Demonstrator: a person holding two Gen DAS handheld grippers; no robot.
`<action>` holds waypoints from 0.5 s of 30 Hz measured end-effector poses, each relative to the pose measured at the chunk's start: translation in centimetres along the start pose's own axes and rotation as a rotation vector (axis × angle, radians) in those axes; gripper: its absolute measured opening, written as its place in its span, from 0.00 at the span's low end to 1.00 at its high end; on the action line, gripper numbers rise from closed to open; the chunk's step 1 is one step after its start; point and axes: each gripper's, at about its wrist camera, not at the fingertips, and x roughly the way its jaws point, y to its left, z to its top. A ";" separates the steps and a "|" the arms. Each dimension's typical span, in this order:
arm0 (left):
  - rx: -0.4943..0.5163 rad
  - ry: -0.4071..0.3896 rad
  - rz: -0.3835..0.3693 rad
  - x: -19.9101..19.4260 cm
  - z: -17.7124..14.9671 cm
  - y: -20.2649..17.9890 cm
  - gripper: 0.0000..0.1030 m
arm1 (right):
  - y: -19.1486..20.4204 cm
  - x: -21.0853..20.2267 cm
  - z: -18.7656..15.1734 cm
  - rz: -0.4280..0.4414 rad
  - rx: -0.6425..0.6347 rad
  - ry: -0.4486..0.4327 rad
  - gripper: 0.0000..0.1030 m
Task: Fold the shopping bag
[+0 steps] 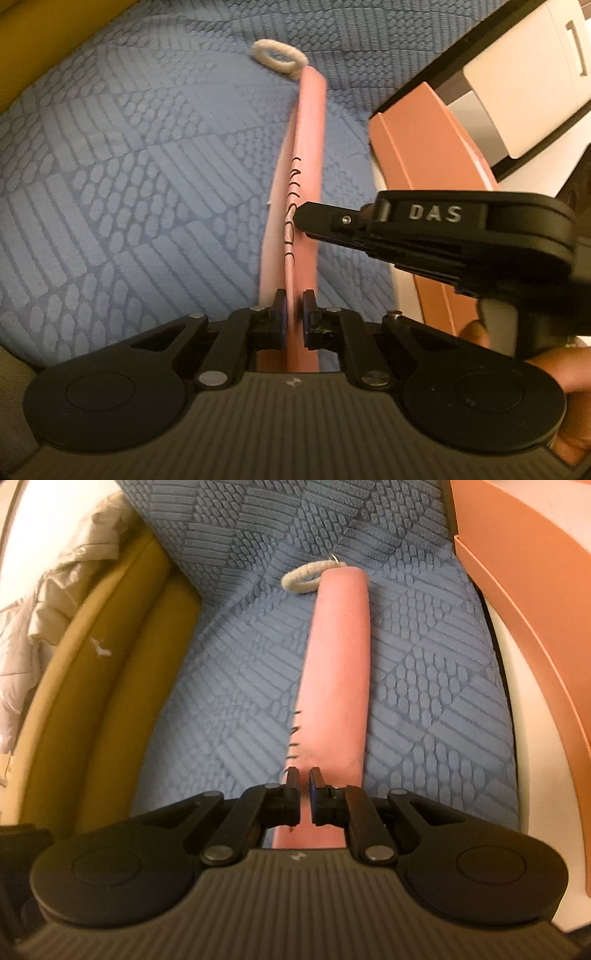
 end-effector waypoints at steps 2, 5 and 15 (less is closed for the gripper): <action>-0.021 0.002 -0.001 0.1 0.2 0.4 0.10 | -0.7 0.7 0.2 0.012 0.028 0.010 0.09; -0.025 0.005 -0.006 -0.1 0.3 0.8 0.10 | -0.5 1.1 0.4 0.021 -0.009 0.015 0.09; -0.033 -0.060 0.001 -1.8 1.0 0.9 0.16 | -0.6 2.0 0.2 0.030 -0.062 0.053 0.04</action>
